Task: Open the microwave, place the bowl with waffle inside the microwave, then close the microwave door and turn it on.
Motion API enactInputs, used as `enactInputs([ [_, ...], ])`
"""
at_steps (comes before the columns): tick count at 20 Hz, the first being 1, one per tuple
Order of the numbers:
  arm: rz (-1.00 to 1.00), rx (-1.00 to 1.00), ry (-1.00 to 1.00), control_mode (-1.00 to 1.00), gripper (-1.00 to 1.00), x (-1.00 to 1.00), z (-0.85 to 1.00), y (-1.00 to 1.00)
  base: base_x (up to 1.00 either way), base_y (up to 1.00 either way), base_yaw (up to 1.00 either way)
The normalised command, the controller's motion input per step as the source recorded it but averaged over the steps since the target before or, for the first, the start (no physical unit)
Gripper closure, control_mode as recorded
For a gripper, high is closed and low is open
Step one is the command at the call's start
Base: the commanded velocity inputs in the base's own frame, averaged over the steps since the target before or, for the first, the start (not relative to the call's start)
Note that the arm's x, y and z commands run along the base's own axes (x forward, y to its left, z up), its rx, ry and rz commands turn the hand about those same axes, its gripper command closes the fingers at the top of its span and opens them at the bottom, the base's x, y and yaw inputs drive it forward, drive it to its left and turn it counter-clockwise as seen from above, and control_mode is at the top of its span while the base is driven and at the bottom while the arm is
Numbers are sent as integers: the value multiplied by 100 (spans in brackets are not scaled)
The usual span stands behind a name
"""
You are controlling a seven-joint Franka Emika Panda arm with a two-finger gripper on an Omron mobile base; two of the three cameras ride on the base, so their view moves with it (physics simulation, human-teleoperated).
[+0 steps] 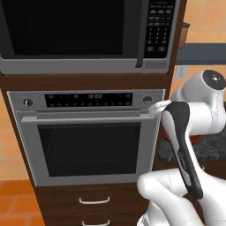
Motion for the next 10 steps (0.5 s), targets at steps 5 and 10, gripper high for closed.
enactInputs([
  [5, 0, 0, -27, -100, -100, -3, 66, 15, 0, 0, 0],
  [10, 0, -1, -26, -100, -100, -5, 59, 16, 0, 0, 0],
])
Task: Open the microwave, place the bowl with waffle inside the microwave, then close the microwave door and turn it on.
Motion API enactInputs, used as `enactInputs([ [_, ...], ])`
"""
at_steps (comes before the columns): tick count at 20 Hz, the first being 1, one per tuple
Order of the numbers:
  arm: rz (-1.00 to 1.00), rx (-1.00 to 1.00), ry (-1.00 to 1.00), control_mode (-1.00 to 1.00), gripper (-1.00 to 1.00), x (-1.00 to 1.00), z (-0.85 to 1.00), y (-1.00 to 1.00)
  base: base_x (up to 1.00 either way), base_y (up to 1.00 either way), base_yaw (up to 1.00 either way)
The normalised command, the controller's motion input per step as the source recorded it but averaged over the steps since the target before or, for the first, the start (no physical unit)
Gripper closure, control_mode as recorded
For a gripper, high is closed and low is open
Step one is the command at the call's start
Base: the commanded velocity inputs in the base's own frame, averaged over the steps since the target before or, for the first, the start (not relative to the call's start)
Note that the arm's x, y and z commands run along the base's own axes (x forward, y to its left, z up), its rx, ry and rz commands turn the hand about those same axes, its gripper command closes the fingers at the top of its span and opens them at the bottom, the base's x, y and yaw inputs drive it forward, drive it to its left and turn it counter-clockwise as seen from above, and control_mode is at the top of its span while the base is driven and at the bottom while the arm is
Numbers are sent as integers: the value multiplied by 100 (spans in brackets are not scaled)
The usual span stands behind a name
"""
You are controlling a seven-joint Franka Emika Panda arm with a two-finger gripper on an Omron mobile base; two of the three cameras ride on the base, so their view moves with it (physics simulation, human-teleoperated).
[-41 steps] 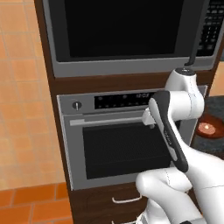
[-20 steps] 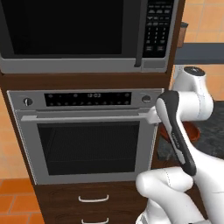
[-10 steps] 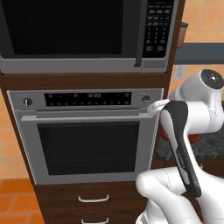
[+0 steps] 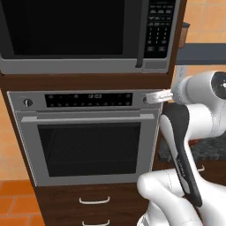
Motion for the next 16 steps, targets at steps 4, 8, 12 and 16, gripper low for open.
enactInputs([
  [4, -3, 0, -25, -100, -100, -4, 62, 13, 0, 0, 0],
  [8, -5, -1, -11, -100, -100, -1, 73, 21, 0, 0, 0],
  [12, -2, -2, 1, -100, -100, -1, 83, 23, 0, 0, 0],
  [16, -2, 0, 1, -100, -100, -2, 72, 33, 0, 0, 0],
])
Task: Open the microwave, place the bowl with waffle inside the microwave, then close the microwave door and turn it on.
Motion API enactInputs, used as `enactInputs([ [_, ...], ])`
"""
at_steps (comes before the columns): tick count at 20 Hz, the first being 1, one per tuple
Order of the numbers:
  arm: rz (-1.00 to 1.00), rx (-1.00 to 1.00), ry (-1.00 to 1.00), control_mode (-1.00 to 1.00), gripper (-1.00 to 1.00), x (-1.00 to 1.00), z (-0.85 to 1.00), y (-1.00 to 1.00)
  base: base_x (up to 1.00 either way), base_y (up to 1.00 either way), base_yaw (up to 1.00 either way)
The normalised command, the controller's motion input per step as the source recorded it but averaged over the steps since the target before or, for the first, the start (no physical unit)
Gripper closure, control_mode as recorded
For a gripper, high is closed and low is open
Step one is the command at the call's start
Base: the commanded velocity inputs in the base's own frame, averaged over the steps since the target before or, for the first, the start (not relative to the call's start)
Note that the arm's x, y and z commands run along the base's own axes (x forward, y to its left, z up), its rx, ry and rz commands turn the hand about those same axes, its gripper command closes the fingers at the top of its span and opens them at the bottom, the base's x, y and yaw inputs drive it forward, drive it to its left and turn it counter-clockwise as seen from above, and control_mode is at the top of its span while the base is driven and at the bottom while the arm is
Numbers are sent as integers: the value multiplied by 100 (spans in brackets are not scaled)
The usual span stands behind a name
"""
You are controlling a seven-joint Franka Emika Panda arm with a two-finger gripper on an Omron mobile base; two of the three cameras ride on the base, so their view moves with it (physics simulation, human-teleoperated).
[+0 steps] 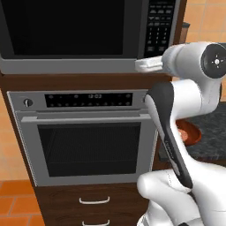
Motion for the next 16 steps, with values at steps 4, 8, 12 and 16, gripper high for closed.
enactInputs([
  [4, -7, -1, 1, -100, -100, 0, 40, 42, 0, 0, 0],
  [8, -13, -3, 11, -100, -100, 17, 1, 16, 0, 0, 0],
  [12, -17, 0, 20, -100, -100, 42, -8, 0, 0, 0, 0],
  [16, -17, 0, 3, -100, -100, 42, -17, 0, 0, 0, 0],
])
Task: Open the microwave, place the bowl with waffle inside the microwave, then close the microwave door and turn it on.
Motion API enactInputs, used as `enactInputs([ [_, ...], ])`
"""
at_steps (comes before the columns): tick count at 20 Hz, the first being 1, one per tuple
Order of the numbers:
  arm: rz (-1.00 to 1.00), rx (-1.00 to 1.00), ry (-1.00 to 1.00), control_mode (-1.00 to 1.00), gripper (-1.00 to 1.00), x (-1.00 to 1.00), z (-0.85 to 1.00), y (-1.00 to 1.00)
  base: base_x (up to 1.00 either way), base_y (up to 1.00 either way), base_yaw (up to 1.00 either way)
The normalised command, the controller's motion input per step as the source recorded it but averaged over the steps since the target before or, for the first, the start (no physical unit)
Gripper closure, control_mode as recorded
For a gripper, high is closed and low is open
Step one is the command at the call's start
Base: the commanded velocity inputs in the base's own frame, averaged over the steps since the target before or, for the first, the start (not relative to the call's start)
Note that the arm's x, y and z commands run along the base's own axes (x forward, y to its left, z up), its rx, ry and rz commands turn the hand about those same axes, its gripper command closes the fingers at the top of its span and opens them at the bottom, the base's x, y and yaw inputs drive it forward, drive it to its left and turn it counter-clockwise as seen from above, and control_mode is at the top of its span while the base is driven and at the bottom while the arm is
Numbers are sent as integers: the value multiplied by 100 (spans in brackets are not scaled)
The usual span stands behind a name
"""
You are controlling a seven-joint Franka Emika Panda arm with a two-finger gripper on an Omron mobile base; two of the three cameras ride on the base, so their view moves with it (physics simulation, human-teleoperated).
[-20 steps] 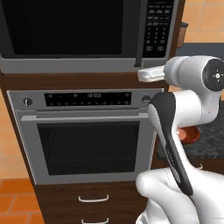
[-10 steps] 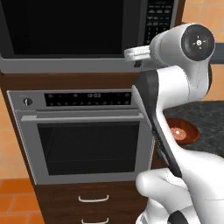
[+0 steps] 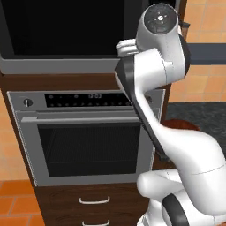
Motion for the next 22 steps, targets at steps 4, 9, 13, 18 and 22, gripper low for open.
enactInputs([
  [4, -12, 0, -3, -100, -100, 42, -37, -15, 0, 0, 0],
  [9, -9, 0, -1, -100, -100, 50, -26, -12, 0, 0, 0],
  [13, -5, 0, 0, -100, -100, 48, -6, -3, 0, 0, 0],
  [18, 0, 0, 0, -100, -100, 49, -8, -11, 0, 0, 0],
  [22, 0, 0, -5, -100, -100, 45, -14, 0, 0, 0, 0],
])
